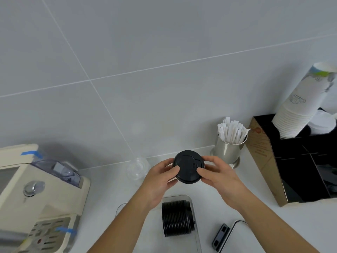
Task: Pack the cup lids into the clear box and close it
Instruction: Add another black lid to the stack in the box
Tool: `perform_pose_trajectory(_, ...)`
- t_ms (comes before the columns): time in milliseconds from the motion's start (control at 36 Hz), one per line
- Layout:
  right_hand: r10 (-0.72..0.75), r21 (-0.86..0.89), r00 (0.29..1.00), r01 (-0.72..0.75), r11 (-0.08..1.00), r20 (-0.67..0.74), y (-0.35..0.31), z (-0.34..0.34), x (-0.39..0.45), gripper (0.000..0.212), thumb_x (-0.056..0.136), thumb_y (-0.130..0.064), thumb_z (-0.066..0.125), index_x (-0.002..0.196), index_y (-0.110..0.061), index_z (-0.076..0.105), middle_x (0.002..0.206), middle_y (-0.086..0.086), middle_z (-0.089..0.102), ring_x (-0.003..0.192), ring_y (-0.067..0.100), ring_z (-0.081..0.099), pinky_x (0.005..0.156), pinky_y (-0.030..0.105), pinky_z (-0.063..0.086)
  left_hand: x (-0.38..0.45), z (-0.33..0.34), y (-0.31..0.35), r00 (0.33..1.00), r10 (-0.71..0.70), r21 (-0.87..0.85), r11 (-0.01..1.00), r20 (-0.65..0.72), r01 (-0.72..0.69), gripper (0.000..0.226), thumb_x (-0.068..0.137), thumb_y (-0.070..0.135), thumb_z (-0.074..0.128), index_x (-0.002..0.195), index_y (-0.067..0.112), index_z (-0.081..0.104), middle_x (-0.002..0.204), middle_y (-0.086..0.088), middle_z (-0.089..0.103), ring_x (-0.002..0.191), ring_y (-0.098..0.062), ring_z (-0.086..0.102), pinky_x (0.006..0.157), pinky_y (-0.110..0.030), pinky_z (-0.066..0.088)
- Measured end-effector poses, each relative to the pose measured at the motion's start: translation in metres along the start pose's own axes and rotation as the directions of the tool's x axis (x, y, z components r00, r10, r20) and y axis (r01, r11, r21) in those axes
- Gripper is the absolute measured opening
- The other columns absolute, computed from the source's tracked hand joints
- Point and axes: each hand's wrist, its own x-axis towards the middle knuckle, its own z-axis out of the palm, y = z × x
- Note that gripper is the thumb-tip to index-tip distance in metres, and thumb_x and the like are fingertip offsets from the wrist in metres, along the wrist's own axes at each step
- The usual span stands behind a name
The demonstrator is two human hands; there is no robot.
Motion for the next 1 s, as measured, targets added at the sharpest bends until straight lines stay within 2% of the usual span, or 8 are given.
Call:
perform_pose_trajectory(167,-0.068,-0.107,0.997,0.071,0.992,0.038,-0.014,0.003,-0.023,0.029,0.081,-0.024,0.077,0.107,-0.019,0.065,0.109,0.008,0.072,0.103,0.031,0.068,0.091,0.040,0.056,-0.035,-0.006,-0.001,0.998,0.069,-0.017,0.997,0.007,-0.069,0.044,0.086,0.017,0.071,0.128,0.020,0.062,0.125,-0.003,0.070,0.117,-0.022,0.064,0.099,-0.036,0.050)
perform_pose_trajectory(306,-0.116,-0.160,0.990,0.127,0.979,0.076,-0.022,0.011,-0.042,0.023,0.080,-0.021,0.077,0.099,-0.019,0.064,0.103,0.008,0.073,0.102,0.036,0.066,0.091,0.045,0.055,-0.065,-0.006,-0.001,0.993,0.118,-0.012,0.993,-0.019,-0.118,0.053,0.073,0.025,0.074,0.125,0.024,0.064,0.123,0.000,0.070,0.114,-0.019,0.066,0.091,-0.033,0.052)
perform_pose_trajectory(500,-0.145,-0.246,0.979,0.178,0.953,0.145,-0.032,0.021,-0.074,0.030,0.075,-0.026,0.077,0.103,-0.028,0.066,0.103,0.001,0.075,0.099,0.031,0.068,0.093,0.046,0.055,-0.097,-0.014,-0.001,0.982,0.175,-0.001,0.984,-0.070,-0.176,0.075,0.058,0.030,0.084,0.129,0.021,0.063,0.128,-0.001,0.067,0.114,-0.021,0.066,0.101,-0.043,0.052)
perform_pose_trajectory(583,-0.178,-0.299,0.970,0.221,0.928,0.165,-0.033,0.025,-0.086,0.026,0.082,-0.027,0.073,0.106,-0.034,0.065,0.110,-0.003,0.072,0.097,0.022,0.070,0.089,0.042,0.057,-0.108,-0.015,-0.004,0.977,0.191,-0.006,0.981,-0.093,-0.193,0.070,0.062,0.027,0.082,0.128,0.021,0.063,0.126,-0.001,0.068,0.112,-0.021,0.067,0.100,-0.042,0.053)
perform_pose_trajectory(694,-0.224,-0.346,0.953,0.285,0.894,0.205,-0.032,0.034,-0.102,0.031,0.083,-0.035,0.072,0.112,-0.041,0.062,0.113,-0.010,0.067,0.093,0.015,0.070,0.084,0.038,0.059,-0.121,-0.016,-0.009,0.975,0.203,-0.032,0.978,-0.088,-0.206,0.046,0.083,0.011,0.071,0.128,0.019,0.063,0.122,-0.002,0.070,0.112,-0.023,0.067,0.096,-0.038,0.054)
perform_pose_trajectory(833,-0.250,-0.411,0.943,0.321,0.853,0.219,-0.027,0.042,-0.111,0.041,0.077,-0.036,0.077,0.112,-0.046,0.059,0.110,-0.012,0.067,0.086,0.016,0.072,0.085,0.042,0.058,-0.133,-0.019,-0.015,0.973,0.206,-0.055,0.976,-0.103,-0.212,0.057,0.074,0.016,0.074,0.130,0.017,0.062,0.124,-0.003,0.069,0.112,-0.023,0.067,0.094,-0.037,0.055)
perform_pose_trajectory(944,-0.243,-0.415,0.940,0.325,0.850,0.237,-0.026,0.045,-0.116,0.040,0.078,-0.028,0.078,0.109,-0.046,0.060,0.109,-0.009,0.067,0.085,0.017,0.072,0.086,0.041,0.058,-0.141,-0.025,-0.023,0.973,0.203,-0.048,0.977,-0.106,-0.209,0.049,0.082,0.008,0.072,0.129,0.018,0.062,0.126,-0.001,0.068,0.112,-0.020,0.067,0.099,-0.039,0.053)
perform_pose_trajectory(1000,-0.233,-0.435,0.939,0.325,0.840,0.252,-0.026,0.047,-0.119,0.041,0.078,-0.028,0.079,0.109,-0.046,0.059,0.110,-0.008,0.066,0.086,0.017,0.072,0.085,0.038,0.058,-0.144,-0.028,-0.027,0.975,0.198,-0.048,0.978,-0.103,-0.204,0.058,0.074,0.014,0.077,0.129,0.019,0.062,0.127,0.000,0.068,0.114,-0.019,0.066,0.102,-0.041,0.051)
